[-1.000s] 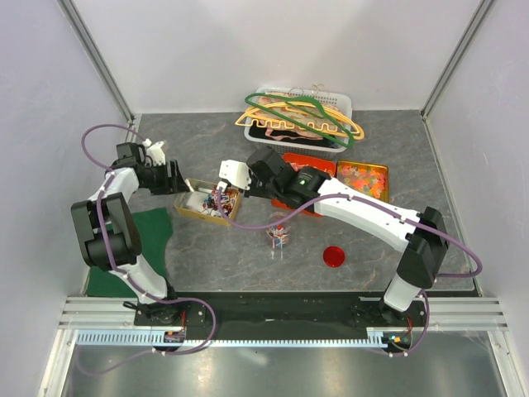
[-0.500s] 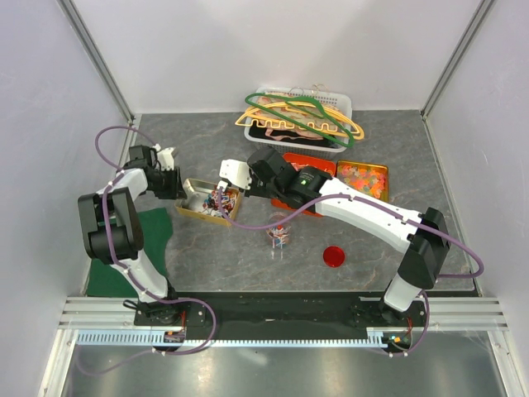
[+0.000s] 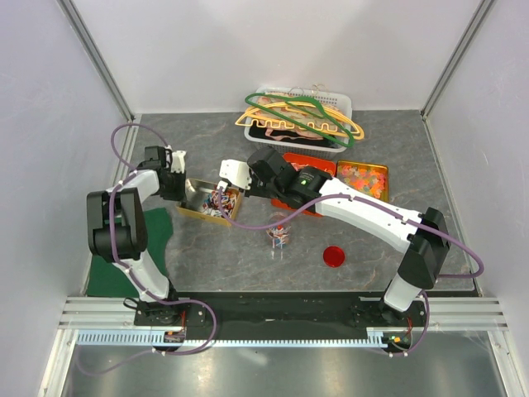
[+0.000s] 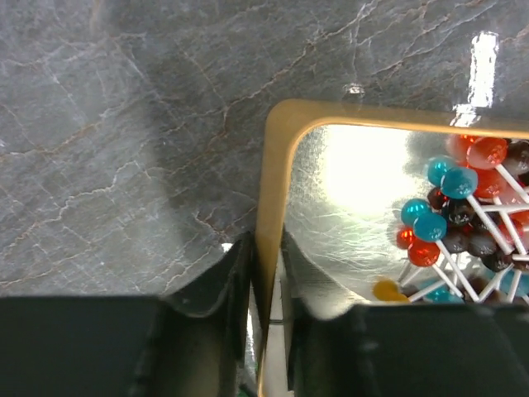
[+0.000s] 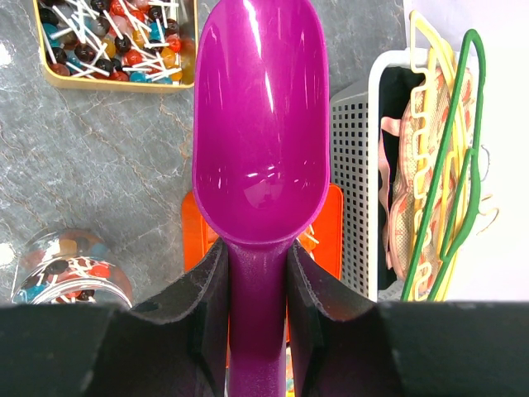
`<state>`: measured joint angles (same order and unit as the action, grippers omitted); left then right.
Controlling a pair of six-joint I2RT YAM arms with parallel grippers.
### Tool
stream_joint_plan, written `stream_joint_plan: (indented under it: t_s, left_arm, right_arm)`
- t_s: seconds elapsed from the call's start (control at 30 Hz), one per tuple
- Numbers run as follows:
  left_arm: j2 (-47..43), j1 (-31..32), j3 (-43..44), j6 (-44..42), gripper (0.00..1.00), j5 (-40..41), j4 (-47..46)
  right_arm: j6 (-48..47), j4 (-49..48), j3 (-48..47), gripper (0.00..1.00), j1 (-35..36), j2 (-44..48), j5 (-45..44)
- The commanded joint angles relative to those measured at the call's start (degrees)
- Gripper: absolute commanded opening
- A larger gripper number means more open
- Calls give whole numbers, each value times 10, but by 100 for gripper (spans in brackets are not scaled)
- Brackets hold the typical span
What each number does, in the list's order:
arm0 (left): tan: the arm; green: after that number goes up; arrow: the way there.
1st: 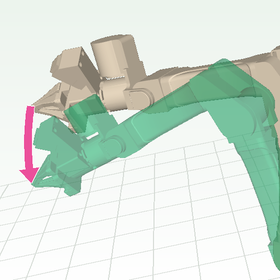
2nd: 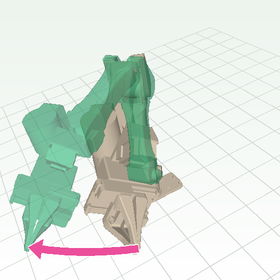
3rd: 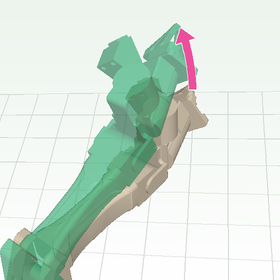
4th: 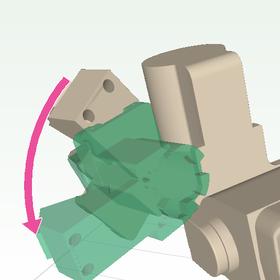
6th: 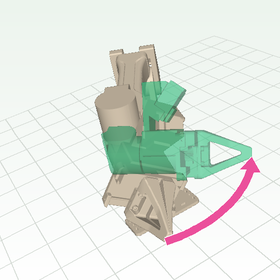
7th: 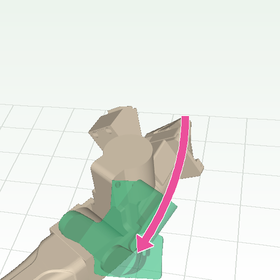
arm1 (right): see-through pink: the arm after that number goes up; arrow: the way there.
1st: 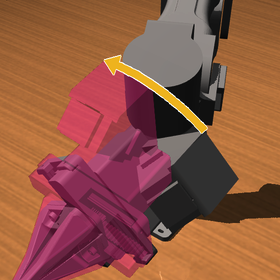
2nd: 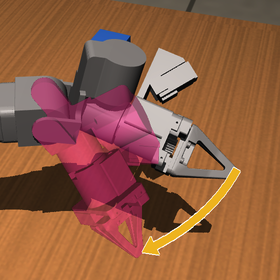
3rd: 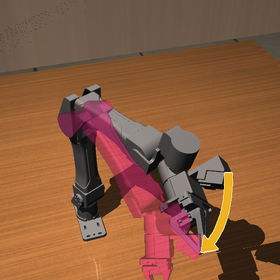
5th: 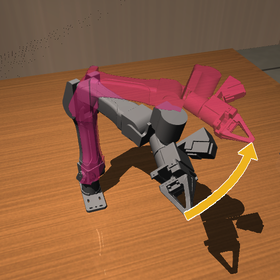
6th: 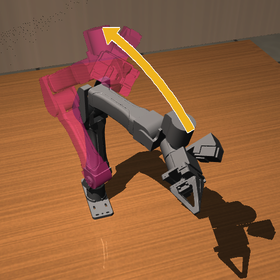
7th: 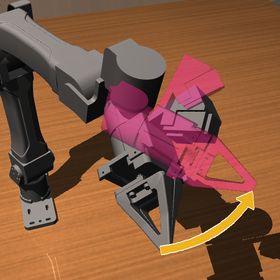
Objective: Pack the candies
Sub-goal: Pick up the storage box at the center of the board.
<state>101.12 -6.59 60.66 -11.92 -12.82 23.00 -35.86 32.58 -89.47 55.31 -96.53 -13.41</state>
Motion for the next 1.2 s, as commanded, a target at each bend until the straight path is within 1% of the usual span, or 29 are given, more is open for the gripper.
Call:
stream_joint_plan:
  t_s: [0.0, 0.17, 0.3, 0.43, 0.5, 0.63, 0.83, 1.0, 1.1, 1.17]
  left_arm:
    - [7, 16, -2, -19, 18, 46, -28]
    - [14, 23, -3, -21, 3, 45, -26]
    - [14, 24, -1, -21, 2, 11, -21]
    - [14, 23, 0, -21, 2, -72, -11]
    - [11, 23, 1, -23, 2, -98, -7]
    - [7, 22, -1, -25, 2, -175, -5]
    - [15, 20, 0, -27, 2, -243, 5]
    - [14, 18, 1, -23, 2, -232, 6]
    - [7, 17, 1, -21, 2, -222, 5]
    - [1, 18, 2, -18, 2, -195, 1]
  right_arm:
    - [-3, -14, -20, 0, 2, 21, -2]
    - [-3, -13, -19, 0, 2, 21, 0]
    - [-4, -12, -25, 0, 3, 19, -1]
    - [-3, -8, -31, 0, 3, 18, 0]
    - [-2, -2, -36, 0, 2, 19, 0]
    - [-1, 4, -47, 0, 2, 18, 1]
    - [0, 21, -69, 0, 3, 13, 8]
    - [-24, 56, -90, 0, 8, 3, -1]
    - [-48, 89, -100, 0, 17, -14, -25]
    - [-67, 105, -103, 0, 30, -23, -58]
